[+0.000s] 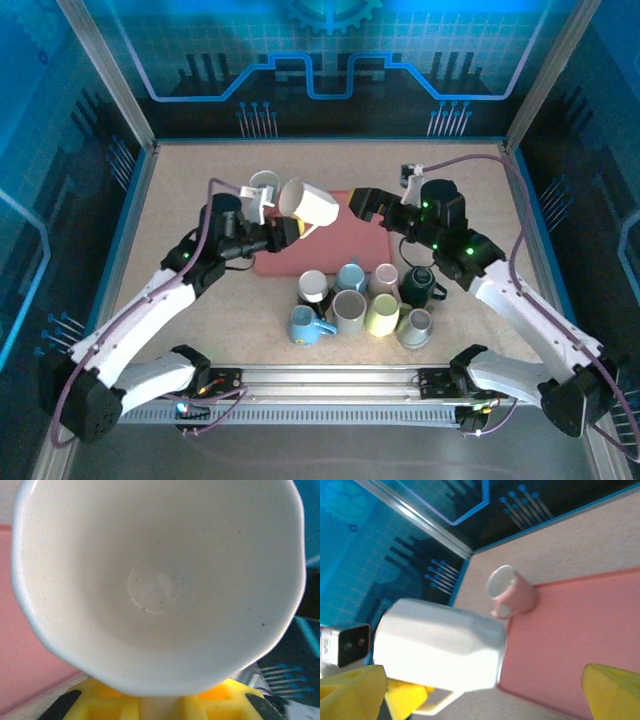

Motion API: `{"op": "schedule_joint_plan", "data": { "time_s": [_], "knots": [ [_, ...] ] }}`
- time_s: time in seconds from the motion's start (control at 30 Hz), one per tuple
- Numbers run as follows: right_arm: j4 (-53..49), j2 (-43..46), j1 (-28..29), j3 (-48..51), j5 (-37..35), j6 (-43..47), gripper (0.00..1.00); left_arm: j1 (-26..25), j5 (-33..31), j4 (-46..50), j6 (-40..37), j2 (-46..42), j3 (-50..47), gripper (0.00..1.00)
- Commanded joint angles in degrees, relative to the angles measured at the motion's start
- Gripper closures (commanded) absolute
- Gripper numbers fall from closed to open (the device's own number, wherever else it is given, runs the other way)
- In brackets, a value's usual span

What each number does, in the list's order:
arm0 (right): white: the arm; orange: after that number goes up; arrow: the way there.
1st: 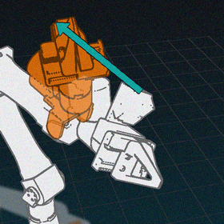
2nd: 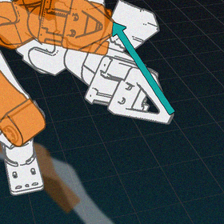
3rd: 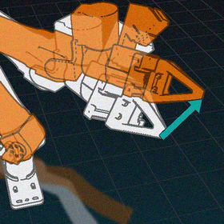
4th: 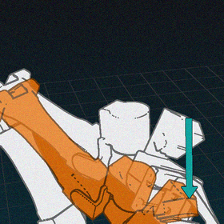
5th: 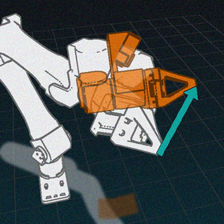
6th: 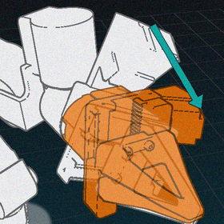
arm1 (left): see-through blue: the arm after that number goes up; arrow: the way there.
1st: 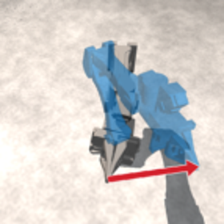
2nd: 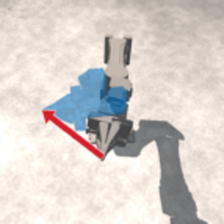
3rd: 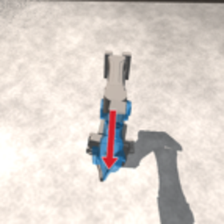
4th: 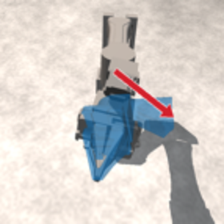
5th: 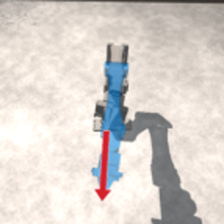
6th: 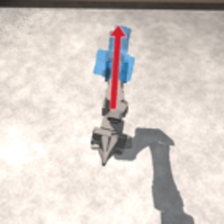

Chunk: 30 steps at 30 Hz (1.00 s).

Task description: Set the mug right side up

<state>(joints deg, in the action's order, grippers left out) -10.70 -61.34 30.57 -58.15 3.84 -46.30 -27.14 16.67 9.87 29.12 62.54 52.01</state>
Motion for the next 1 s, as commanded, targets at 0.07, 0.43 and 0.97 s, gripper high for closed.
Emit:
{"op": "schedule_joint_plan", "data": {
  "time_s": [0.07,0.43,0.97],
  "knots": [
    [-12.25,2.69,-0.51,-2.23,-8.21,10.31,0.00,-2.80,-17.94,12.02,-10.40,9.82,10.32,1.00],
    [-13.59,4.14,0.02,-0.41,-7.01,12.08,0.00,-2.82,-31.07,16.68,-13.42,30.04,25.97,1.00],
    [-12.77,2.19,0.90,2.06,-7.42,12.33,0.00,-0.97,-36.92,19.93,-11.59,48.77,38.69,1.00]
  ]
}}
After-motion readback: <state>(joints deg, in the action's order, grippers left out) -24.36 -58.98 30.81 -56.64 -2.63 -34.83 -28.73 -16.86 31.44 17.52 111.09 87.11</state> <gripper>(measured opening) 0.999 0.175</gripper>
